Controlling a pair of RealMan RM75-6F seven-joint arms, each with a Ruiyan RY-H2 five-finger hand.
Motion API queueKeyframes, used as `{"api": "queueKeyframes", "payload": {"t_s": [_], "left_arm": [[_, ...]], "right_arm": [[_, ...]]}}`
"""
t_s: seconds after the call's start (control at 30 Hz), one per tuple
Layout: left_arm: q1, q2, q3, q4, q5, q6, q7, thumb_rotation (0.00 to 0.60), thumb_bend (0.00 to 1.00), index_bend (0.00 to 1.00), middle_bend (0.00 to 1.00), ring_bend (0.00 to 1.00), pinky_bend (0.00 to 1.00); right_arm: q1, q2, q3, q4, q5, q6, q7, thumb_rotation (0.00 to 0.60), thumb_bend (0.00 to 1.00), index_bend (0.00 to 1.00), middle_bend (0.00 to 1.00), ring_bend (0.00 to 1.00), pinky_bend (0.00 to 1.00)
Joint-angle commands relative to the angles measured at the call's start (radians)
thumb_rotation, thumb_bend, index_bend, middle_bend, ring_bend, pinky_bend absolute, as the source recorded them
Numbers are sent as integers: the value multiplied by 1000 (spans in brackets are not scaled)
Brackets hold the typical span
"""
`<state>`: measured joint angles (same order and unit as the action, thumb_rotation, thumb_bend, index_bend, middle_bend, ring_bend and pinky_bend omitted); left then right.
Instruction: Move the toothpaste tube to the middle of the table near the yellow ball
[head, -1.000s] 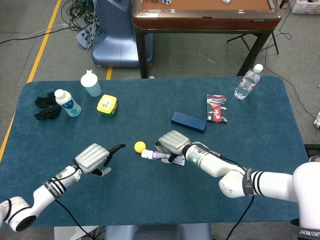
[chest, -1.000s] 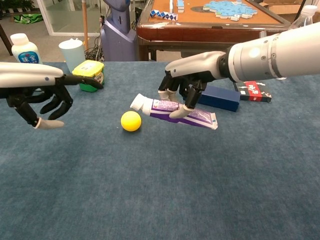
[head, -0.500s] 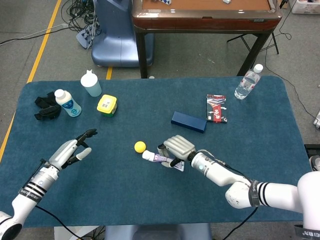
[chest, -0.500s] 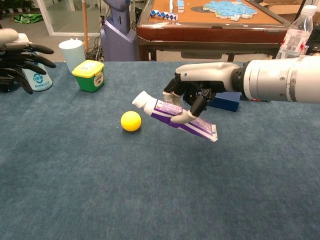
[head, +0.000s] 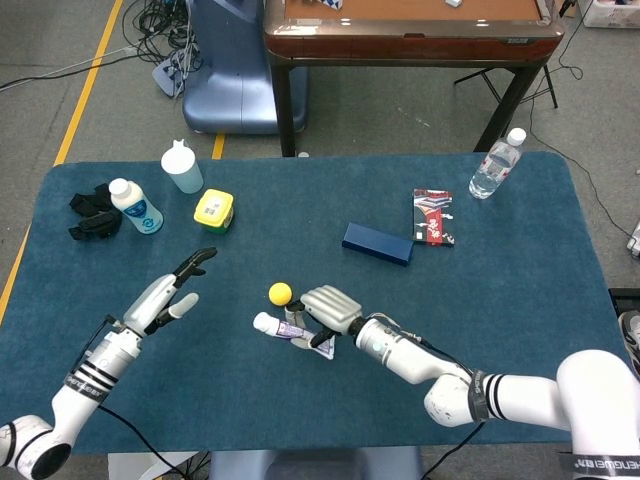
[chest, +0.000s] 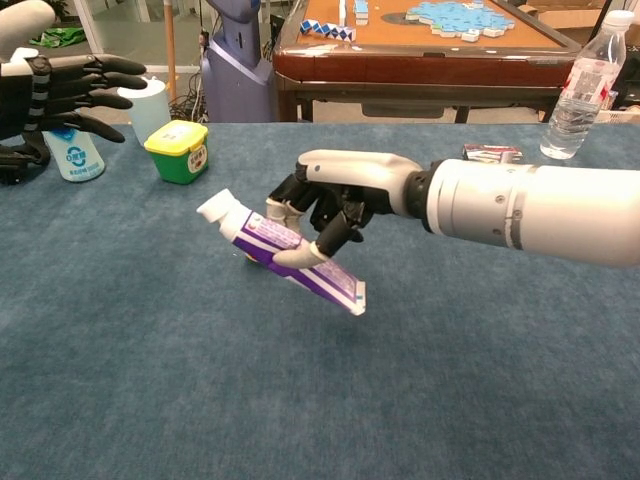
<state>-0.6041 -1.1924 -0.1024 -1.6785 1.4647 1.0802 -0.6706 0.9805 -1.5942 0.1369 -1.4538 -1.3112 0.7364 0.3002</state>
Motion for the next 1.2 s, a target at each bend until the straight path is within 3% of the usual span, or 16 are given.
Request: {"api": "queueKeyframes", "payload": {"t_s": [0.03,0.43,1.2], "left_arm": [[-11,-38,-17,26,7,10,12,0,30,0,0,0,110],[-29,-159,-23,137,72,60,-6,0,14,0,0,0,76],[-60,-288,8,255,160,126,-45,0,9,0,0,0,57]], "right_arm": [[9,-56,18,49,-28,-1,40,600,969,999,891,837,778],[39,-149,55,126,-67,-13,135,600,969,1000,894,842,783],[49,-180,78,162,-93,-3,221,600,970,1000,898,843,783]]}}
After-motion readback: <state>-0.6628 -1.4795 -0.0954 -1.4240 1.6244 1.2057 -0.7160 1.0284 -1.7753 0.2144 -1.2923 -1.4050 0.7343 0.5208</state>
